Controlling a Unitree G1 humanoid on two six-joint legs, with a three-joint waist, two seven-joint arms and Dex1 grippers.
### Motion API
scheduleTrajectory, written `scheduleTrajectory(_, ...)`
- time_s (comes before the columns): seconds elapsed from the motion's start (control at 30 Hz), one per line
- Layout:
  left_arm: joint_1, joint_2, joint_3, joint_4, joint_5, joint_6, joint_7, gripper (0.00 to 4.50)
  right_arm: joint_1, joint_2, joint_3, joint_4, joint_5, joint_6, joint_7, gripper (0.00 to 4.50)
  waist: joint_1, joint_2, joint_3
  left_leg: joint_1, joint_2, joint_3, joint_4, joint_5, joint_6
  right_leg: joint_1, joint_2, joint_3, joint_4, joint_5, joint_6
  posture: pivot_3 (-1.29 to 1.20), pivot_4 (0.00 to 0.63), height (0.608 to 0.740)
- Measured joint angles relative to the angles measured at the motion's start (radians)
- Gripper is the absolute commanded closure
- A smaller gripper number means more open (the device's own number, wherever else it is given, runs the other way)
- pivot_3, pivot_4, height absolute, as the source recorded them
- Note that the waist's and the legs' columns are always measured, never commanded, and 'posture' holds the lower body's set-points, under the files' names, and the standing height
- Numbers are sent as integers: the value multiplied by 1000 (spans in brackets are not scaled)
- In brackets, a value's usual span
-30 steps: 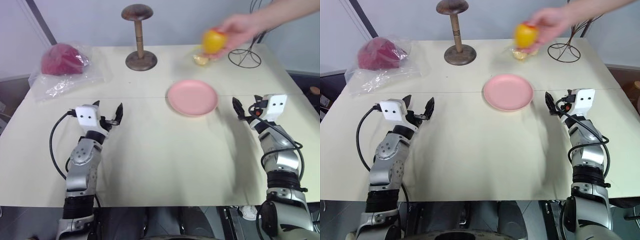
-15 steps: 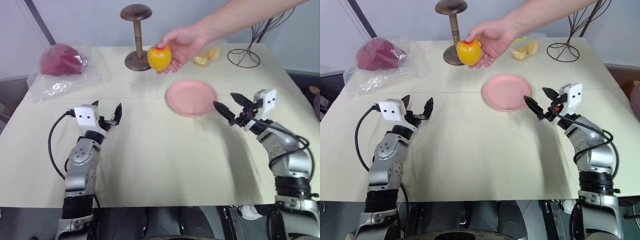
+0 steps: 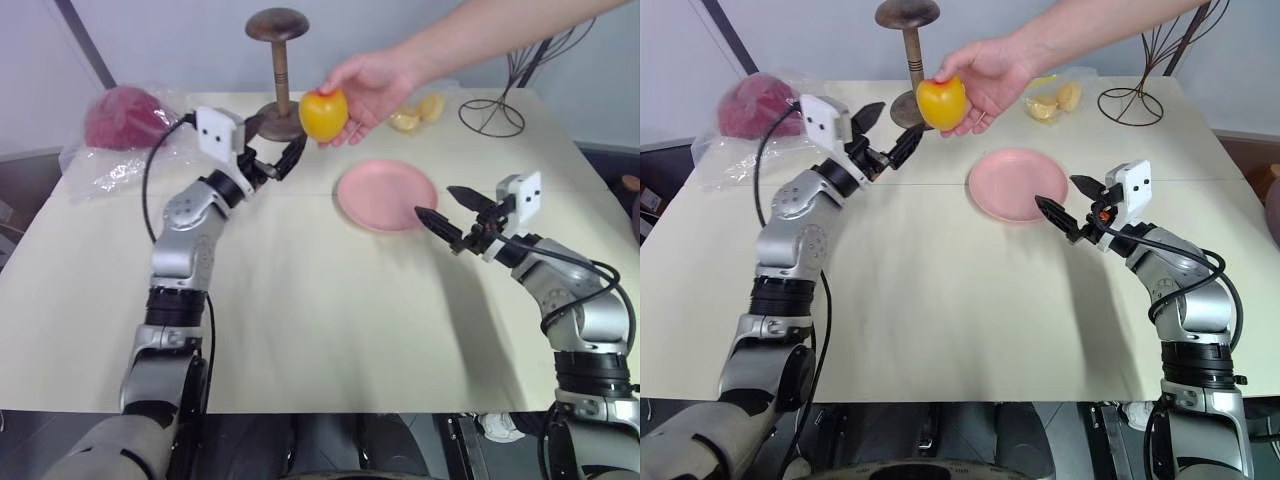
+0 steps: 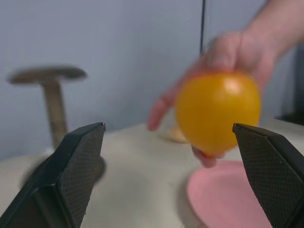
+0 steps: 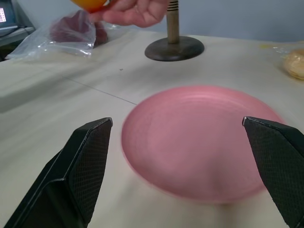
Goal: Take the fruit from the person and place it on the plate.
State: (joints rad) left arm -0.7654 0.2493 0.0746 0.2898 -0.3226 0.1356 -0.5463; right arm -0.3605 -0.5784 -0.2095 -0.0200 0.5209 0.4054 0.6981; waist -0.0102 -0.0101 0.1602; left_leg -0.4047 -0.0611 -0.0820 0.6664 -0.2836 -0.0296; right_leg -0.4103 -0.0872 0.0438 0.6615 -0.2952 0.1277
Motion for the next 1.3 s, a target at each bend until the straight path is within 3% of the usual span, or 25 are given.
scheduleTrajectory(0.47, -156, -94, -18, 255, 18, -157, -81, 0, 65, 16, -5, -56, -7, -5, -64, 23, -2, 0, 0, -1, 0, 0, 0, 0, 0, -1, 0, 0, 0, 0, 0, 0, 150, 740)
scheduleTrajectory(0.6, -167, -105, -17, 262, 21, -172, -81, 1190, 65, 17, -5, -56, -10, -17, -75, 0, -3, 0, 0, -1, 0, 0, 0, 0, 0, -1, 0, 0, 1, 0, 0, 0, 150, 740)
scheduleTrajectory(0.97, -174, -110, -22, 275, 58, -158, -35, 1227, 65, 26, -5, -52, -27, -41, -82, 0, -3, 0, 0, -1, 0, 0, 0, 0, 0, -1, 0, 0, 1, 0, 0, 0, 150, 740)
scheduleTrajectory(1.3, -380, -208, -46, 750, 143, -122, 21, 1227, 73, 12, -10, -76, -24, -27, -80, 0, -1, -1, 0, -2, -1, 0, 1, 0, 0, -1, 0, 0, 1, 0, 0, 0, 150, 740)
